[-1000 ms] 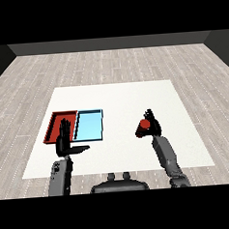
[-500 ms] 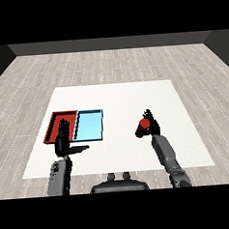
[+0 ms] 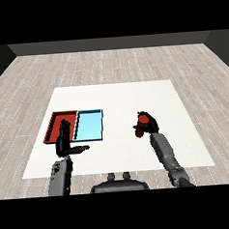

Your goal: Pick the red can and put it in the red box

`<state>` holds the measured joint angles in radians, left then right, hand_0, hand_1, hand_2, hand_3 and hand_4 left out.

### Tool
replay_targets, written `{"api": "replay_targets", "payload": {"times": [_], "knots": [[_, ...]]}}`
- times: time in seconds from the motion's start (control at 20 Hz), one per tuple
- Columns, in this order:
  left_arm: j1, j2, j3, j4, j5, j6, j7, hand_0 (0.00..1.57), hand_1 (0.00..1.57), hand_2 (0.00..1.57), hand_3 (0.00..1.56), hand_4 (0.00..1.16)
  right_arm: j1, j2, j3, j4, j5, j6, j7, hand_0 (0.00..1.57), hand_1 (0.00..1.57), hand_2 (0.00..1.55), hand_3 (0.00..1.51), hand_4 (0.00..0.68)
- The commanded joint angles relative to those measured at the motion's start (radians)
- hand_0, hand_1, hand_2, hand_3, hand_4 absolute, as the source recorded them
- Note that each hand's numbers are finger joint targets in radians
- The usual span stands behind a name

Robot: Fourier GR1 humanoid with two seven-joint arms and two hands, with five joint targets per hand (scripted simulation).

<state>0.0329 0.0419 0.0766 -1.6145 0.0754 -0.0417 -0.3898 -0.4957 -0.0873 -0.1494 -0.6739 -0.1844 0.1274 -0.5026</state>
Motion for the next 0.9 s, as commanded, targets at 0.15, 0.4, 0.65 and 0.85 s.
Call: {"api": "replay_targets", "payload": {"times": [0.15,0.4,0.65,0.85], "knots": [[0.054,0.036,0.018,-0.104,0.009,-0.010,0.050,0.00,0.00,0.00,0.00,0.00,-0.004,0.014,0.026,-0.013,0.048,-0.084,-0.008,1.49,1.49,1.46,1.44,0.667],[-0.008,0.008,-0.008,0.006,-0.010,-0.010,0.010,0.00,0.00,0.00,0.00,0.00,0.052,-0.012,0.061,-0.129,0.076,-0.074,0.027,1.46,1.46,1.45,1.42,0.643],[-0.045,0.031,0.014,0.009,0.016,-0.032,0.031,0.00,0.00,0.00,0.00,0.00,0.072,-0.013,0.051,-0.206,0.063,-0.078,0.014,1.46,1.46,1.45,1.41,0.661],[-0.018,0.024,-0.030,-0.031,-0.014,-0.031,0.078,0.00,0.00,0.00,0.00,0.00,0.118,0.034,0.096,-0.318,0.091,-0.130,0.033,1.43,1.43,1.44,1.40,0.656]]}}
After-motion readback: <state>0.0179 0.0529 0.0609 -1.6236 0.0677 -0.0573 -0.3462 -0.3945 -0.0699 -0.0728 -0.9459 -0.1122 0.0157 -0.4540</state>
